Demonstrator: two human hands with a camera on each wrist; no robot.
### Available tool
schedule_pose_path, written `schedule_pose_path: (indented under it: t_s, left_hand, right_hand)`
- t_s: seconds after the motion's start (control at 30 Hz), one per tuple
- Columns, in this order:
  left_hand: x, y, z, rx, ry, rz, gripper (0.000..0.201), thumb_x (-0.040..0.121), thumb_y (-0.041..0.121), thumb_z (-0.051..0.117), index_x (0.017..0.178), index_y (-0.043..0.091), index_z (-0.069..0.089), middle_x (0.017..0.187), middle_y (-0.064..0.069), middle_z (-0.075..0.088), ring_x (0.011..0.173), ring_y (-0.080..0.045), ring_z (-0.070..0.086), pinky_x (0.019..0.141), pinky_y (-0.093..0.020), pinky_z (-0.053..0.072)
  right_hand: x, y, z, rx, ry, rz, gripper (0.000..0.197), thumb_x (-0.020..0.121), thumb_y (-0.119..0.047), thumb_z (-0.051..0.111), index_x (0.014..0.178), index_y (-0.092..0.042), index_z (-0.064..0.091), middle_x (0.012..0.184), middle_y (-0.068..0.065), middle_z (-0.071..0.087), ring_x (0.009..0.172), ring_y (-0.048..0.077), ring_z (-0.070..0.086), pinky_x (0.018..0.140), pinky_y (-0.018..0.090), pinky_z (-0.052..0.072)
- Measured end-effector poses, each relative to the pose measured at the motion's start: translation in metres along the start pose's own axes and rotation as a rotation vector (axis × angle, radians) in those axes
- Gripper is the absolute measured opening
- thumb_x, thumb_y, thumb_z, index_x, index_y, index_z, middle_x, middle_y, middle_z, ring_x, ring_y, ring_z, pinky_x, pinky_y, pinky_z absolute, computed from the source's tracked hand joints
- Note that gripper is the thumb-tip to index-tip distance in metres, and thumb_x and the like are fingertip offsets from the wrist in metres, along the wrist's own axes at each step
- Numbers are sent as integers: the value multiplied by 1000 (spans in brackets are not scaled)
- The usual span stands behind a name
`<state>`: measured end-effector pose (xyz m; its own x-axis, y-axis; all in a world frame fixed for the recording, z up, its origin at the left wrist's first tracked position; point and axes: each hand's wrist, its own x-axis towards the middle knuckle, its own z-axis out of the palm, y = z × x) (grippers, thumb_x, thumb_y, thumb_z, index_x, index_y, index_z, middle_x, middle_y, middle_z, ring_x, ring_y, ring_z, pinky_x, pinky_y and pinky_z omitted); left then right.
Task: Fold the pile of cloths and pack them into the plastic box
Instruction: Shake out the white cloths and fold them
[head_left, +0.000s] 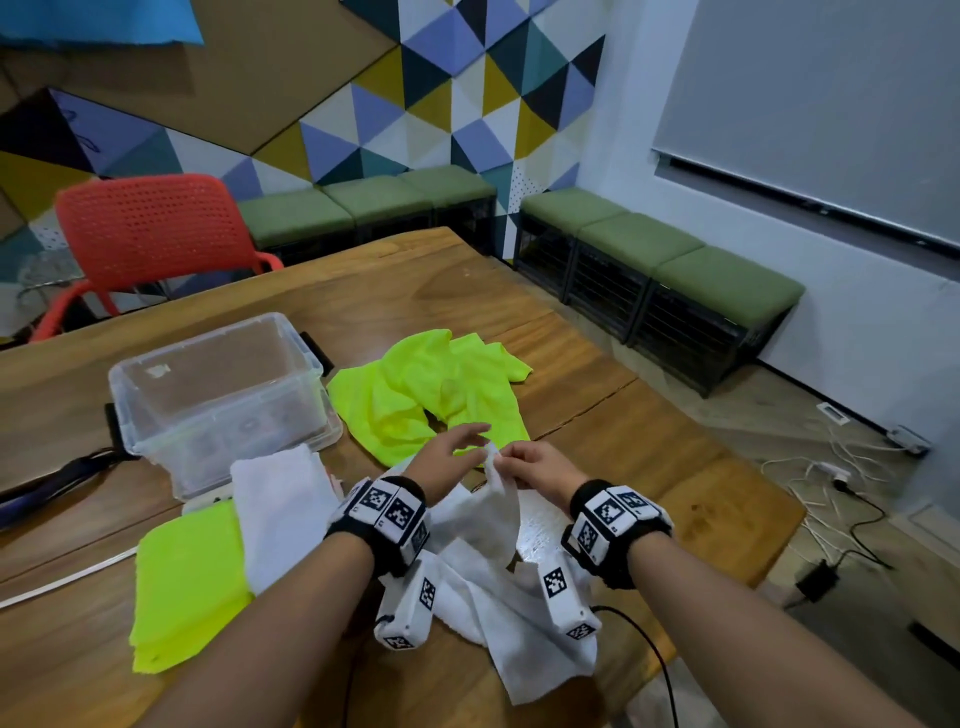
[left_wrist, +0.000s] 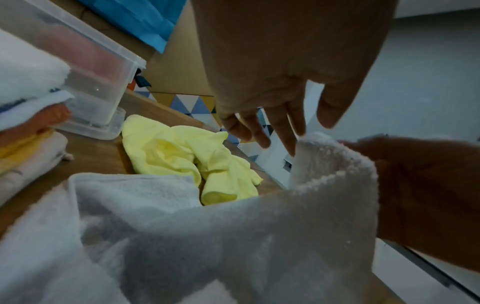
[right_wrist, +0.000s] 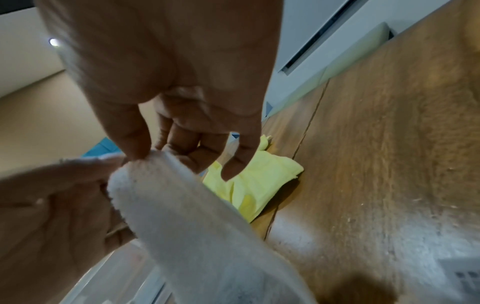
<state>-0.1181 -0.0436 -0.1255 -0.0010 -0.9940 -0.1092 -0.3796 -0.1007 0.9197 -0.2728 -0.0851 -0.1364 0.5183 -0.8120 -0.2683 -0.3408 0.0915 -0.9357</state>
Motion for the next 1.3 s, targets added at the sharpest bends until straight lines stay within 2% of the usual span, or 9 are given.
schedule_pose_path:
  t_s: [0.2,0.33,0.43,0.6,0.73,0.9,1.0,1.13,1.3]
  left_hand:
    - [4,-4,-15,199,180,32,14,89,22,60,91,10,67,81,-3,62,77,-18,54,68,-29,41]
    - [4,0,-28,117,433,91,15,93,19,54,95,6,62,90,-6,62,88,-19,56,78,-28,41]
    - [3,10,-26,73,412,94,19,97,19,46,102,4,56,93,-8,59,86,-18,52,73,-24,36]
    - [7,20,-46,-3,695,9,27,100,15,37,111,-5,50,105,-21,56,96,-26,52,65,-24,25]
    - [8,19,-74,-18,825,-100,31,101,17,32,116,-6,48,115,-26,56,107,-35,53,81,-33,35]
    - [1,11,-101,10,959,-207,35,102,22,25,118,-3,44,116,-27,55,105,-38,54,83,-38,40]
    - [2,12,-80,118,766,-110,26,97,17,40,119,7,48,115,-17,54,103,-33,56,85,-35,42]
    - [-3,17,-10,457,107,22,52,88,19,57,137,25,39,134,-3,49,111,-25,56,89,-31,42]
    - [-4,11,19,312,-217,-21,60,70,31,52,130,24,52,122,-9,63,110,-28,59,93,-36,47]
  right_hand:
    - [3,-10,6,-56,-50,60,29,84,9,49,67,-13,54,63,4,48,51,9,45,52,19,37]
    - [2,-4,15,-168,-78,91,27,83,1,55,62,-17,52,62,-1,48,52,4,45,54,17,36]
    - [6,-5,21,-47,63,76,28,86,-2,50,61,-13,45,62,4,44,58,11,44,54,17,38]
    - [5,-13,9,-106,4,20,33,90,-22,61,62,-14,46,59,0,39,49,6,37,50,22,28]
    - [-9,-7,-19,-146,11,57,30,79,-34,70,69,-11,54,66,6,43,61,12,41,58,27,28]
    - [-35,5,-57,-103,106,137,13,88,-16,62,76,-13,60,73,3,57,58,8,53,59,19,41]
    - [-35,0,-58,-20,197,145,14,90,-5,53,80,-8,62,74,3,57,66,15,52,64,23,42]
    - [-25,-20,-30,-36,161,74,29,92,-3,45,66,-16,51,69,0,46,68,12,42,65,24,33]
    - [-28,-29,-21,-136,45,15,21,91,1,46,101,4,63,76,7,56,69,10,49,68,23,38]
